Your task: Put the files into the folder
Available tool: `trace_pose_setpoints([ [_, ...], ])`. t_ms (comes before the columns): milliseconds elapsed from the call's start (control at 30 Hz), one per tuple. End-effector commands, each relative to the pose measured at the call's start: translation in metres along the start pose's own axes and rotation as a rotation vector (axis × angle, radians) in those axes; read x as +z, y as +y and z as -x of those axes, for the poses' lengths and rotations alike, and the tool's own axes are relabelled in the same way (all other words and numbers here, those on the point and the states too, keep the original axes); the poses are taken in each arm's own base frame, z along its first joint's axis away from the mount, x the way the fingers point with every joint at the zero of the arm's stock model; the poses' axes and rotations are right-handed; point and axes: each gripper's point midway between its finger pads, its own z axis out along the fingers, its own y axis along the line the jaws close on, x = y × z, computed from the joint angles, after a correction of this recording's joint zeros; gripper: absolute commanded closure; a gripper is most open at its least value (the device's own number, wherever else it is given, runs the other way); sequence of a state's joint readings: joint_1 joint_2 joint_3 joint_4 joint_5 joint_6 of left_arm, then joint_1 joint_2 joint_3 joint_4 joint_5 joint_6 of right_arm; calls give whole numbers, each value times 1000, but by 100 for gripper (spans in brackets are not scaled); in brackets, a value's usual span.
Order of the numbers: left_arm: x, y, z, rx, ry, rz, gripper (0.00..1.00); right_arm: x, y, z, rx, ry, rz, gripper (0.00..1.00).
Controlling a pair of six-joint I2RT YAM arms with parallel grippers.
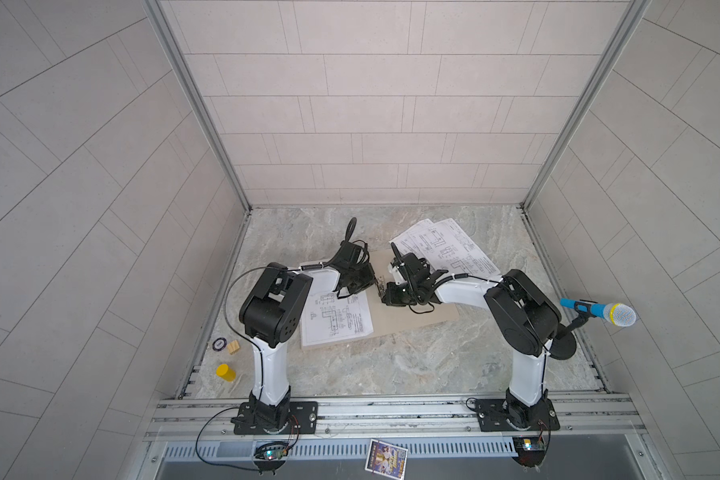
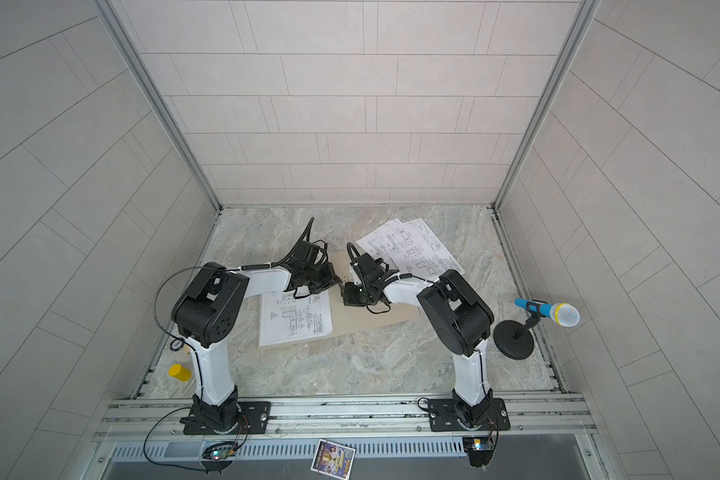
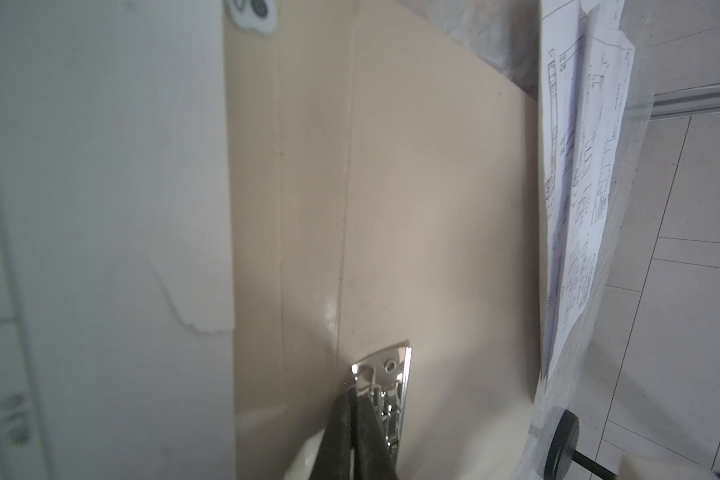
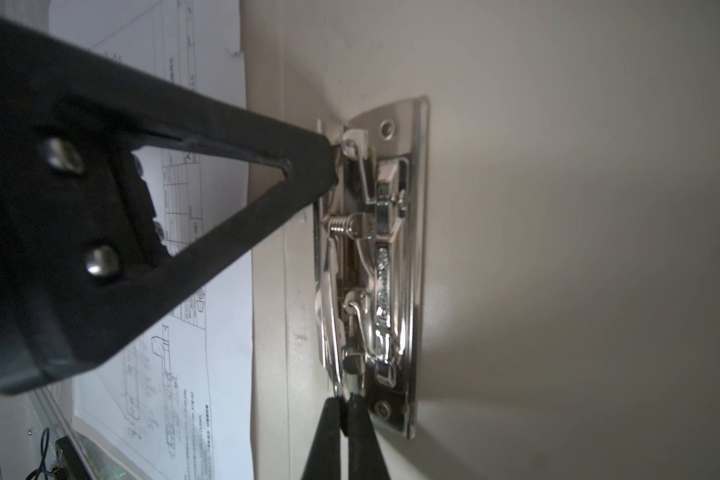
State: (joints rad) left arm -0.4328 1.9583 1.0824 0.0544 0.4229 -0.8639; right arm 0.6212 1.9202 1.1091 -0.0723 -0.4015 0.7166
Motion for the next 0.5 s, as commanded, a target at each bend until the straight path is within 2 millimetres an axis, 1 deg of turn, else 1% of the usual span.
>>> trace_pose_setpoints([
  [0,11,31,-24,5,77,108,97,10,-69,-21,74,22,-240,100],
  [100,13,30,-25,6,85,102,97,18,-74,-28,95,57,-229,100],
  [167,13,29,-25,10,88,100,97,20,-78,-30,112,52,-225,100],
  [267,15,31,-26,11,92,103,97,18,-83,-27,138,36,-217,100],
  [467,19,30,-30,7,103,96,97,13,-83,-19,163,-12,-201,100],
])
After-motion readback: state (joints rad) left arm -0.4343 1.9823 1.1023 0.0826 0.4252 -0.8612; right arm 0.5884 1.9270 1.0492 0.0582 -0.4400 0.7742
